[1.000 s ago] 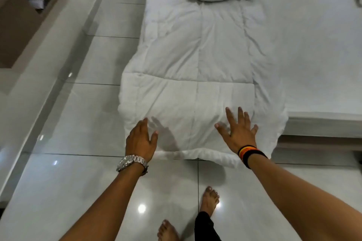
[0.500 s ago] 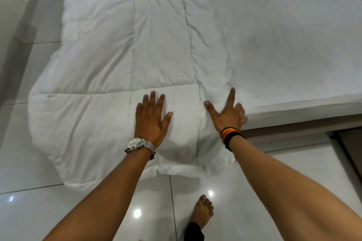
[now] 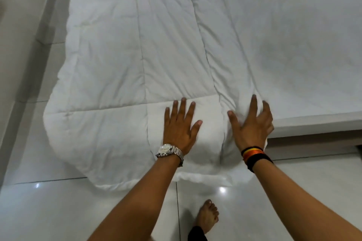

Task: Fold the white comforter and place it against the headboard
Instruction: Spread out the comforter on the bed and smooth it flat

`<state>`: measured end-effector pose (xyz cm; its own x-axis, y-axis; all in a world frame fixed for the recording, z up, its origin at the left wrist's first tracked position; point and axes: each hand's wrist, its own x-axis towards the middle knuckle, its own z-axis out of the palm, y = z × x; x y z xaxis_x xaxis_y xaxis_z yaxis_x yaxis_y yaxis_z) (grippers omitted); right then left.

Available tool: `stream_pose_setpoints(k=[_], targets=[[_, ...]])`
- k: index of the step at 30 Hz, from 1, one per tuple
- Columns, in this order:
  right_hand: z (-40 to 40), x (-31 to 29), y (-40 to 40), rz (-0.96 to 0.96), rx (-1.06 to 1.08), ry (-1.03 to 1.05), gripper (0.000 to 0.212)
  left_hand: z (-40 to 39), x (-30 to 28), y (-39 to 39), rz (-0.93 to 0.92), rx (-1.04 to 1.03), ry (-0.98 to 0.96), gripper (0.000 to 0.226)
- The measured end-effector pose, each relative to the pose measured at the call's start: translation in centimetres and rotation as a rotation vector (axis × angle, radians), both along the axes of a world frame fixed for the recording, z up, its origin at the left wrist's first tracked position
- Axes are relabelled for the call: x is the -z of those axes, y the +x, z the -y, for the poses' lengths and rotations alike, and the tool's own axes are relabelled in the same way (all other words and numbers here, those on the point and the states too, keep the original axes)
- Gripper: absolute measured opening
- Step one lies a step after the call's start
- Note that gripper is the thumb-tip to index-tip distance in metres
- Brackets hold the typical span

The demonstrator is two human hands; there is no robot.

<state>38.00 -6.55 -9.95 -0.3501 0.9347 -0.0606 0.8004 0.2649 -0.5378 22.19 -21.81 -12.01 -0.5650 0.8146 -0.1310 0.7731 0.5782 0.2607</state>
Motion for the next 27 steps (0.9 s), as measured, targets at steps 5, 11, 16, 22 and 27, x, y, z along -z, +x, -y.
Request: stream_pose_setpoints(k=[5, 11, 16, 22, 27], targets=[[5.6, -0.7, -7.1, 0.097, -0.37, 0.182, 0.083, 6.4, -1.0, -4.2, -0.082, -0.061, 0.136, 0.066], [12.4, -1.7, -19.2, 0.167, -0.669, 0.163, 0.082, 17.1, -3.6, -18.1, -0.249, -0.565, 0.185, 0.069], [17.6, -0.8, -27.7, 0.265, -0.688, 0.114, 0.084, 21.4, -2.9, -27.8, 0.019, -0.854, 0.145, 0.104], [21.7, 0.7, -32.2, 0.387, -0.487, 0.028, 0.084, 23.8, -2.5, -32.4, 0.217, -0.645, 0.361, 0.088], [23.2, -1.0, -37.8, 0.324, -0.463, 0.02, 0.085, 26.4, -2.1, -35.1, 0.315, -0.656, 0.298, 0.099]])
